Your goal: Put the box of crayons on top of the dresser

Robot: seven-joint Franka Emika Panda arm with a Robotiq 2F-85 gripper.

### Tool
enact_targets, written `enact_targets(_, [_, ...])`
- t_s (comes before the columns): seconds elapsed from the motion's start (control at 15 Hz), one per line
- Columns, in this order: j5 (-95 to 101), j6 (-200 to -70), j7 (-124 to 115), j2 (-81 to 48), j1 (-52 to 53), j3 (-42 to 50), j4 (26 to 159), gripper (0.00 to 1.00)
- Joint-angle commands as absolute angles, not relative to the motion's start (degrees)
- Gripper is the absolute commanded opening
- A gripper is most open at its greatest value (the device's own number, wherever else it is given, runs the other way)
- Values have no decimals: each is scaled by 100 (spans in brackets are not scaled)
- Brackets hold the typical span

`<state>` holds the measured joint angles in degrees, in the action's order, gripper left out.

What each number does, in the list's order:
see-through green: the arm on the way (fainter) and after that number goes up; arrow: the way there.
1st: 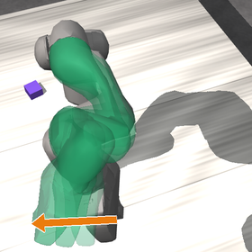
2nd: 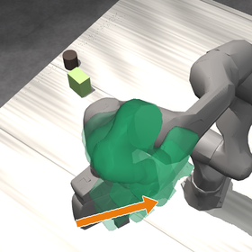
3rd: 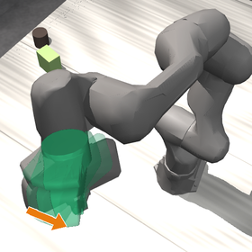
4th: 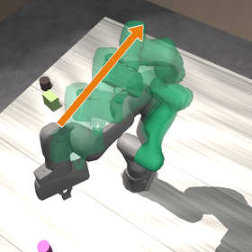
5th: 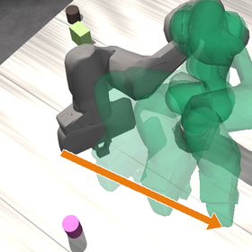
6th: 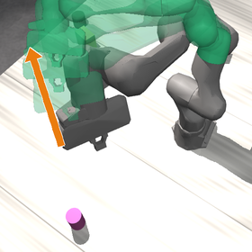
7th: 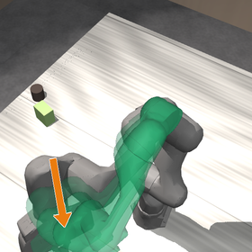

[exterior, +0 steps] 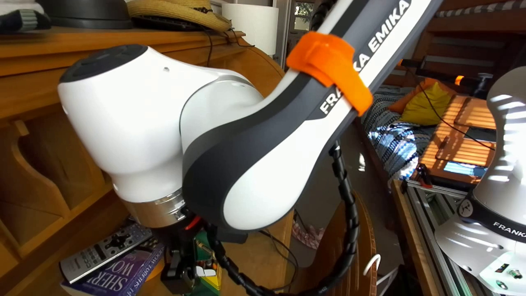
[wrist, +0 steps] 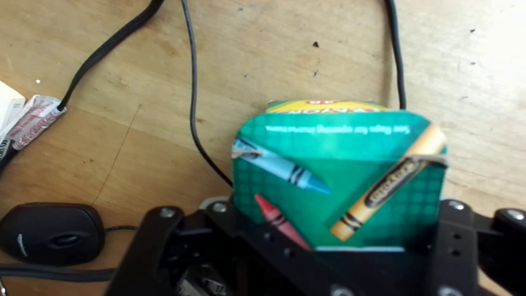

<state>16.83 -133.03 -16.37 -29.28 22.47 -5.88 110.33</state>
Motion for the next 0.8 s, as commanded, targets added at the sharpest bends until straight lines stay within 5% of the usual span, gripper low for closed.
enact_targets(0.0, [1867, -13224, -1936, -2356, 2408, -567, 11496, 57])
enact_targets(0.73, [1766, -12492, -1126, -944, 1848, -740, 11765, 57])
